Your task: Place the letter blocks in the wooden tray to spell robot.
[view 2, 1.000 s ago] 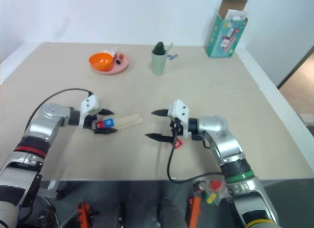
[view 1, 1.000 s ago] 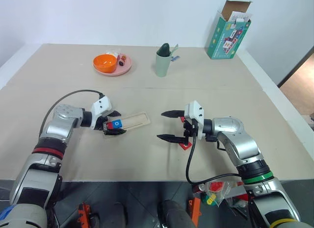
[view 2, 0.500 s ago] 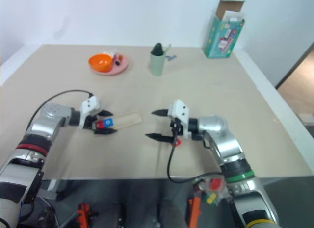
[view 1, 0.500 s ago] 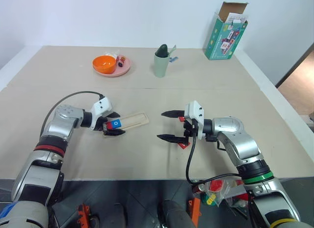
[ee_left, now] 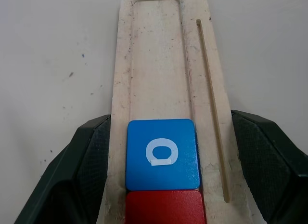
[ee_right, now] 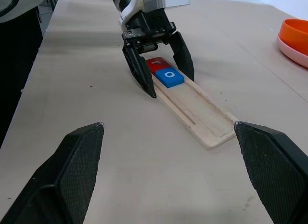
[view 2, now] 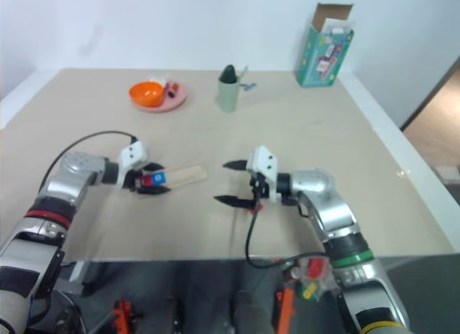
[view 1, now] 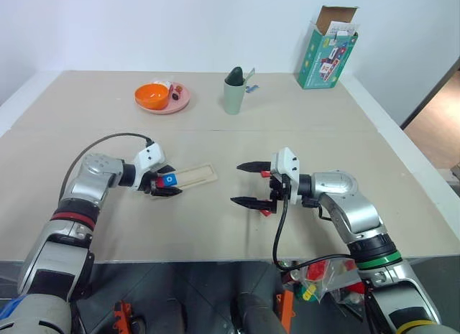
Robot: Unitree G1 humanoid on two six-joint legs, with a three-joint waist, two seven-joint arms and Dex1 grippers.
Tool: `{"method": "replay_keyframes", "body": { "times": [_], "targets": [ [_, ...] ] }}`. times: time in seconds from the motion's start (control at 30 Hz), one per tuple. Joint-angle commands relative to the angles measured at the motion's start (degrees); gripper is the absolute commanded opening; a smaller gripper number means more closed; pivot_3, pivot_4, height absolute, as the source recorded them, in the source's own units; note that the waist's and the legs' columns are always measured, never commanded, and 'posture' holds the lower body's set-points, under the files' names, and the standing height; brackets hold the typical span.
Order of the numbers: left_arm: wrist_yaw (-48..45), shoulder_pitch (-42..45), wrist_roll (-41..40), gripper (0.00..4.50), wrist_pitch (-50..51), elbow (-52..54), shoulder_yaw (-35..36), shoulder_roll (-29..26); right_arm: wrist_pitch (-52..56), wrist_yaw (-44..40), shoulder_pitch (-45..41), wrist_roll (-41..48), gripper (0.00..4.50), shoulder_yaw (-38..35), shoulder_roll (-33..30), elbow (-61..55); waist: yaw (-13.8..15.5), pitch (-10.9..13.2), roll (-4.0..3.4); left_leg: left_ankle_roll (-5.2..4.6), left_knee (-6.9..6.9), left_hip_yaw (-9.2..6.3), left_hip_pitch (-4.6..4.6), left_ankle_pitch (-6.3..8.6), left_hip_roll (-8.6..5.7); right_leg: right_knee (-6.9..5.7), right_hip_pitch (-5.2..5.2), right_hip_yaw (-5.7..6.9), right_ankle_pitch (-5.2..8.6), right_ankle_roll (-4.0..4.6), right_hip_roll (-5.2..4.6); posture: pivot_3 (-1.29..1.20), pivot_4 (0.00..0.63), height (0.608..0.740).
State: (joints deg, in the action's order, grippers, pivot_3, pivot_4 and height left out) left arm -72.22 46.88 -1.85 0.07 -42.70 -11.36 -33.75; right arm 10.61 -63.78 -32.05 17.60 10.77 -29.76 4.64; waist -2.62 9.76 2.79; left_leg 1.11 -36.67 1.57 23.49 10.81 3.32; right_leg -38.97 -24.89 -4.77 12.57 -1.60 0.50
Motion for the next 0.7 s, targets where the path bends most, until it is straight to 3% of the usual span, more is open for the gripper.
{"method": "replay_keyframes", "body": {
  "times": [0.03,0.37,0.7],
  "targets": [
    [-1.89,0.55,1.48,3.21,-0.86,4.5,-2.57,1.96,-0.62,-0.36,-0.89,0.69,4.5,-2.82,-1.27,-1.09,0.18,0.0,0.0,0.0,0.0,-0.02,0.09,0.0,-0.02,0.0,-0.02,-0.01,0.03,-0.05,0.0,0.0,0.15,0.74],
    [-4.48,2.58,3.57,3.21,-0.57,7.88,-6.94,6.62,0.72,0.33,2.68,1.52,4.5,-5.16,-3.69,-4.02,0.15,0.0,0.0,0.0,0.14,-0.14,0.41,0.07,-0.09,0.02,-0.28,-0.04,0.14,-0.4,0.04,0.0,0.15,0.74],
    [-5.16,3.69,5.75,3.21,-1.94,5.47,-8.54,7.35,1.53,1.27,4.38,1.62,4.5,-6.25,-4.26,-5.77,0.01,0.0,0.0,0.0,0.1,-0.17,0.46,0.07,-0.14,0.02,-0.28,-0.09,0.15,-0.39,0.05,0.0,0.15,0.74]
  ]
}}
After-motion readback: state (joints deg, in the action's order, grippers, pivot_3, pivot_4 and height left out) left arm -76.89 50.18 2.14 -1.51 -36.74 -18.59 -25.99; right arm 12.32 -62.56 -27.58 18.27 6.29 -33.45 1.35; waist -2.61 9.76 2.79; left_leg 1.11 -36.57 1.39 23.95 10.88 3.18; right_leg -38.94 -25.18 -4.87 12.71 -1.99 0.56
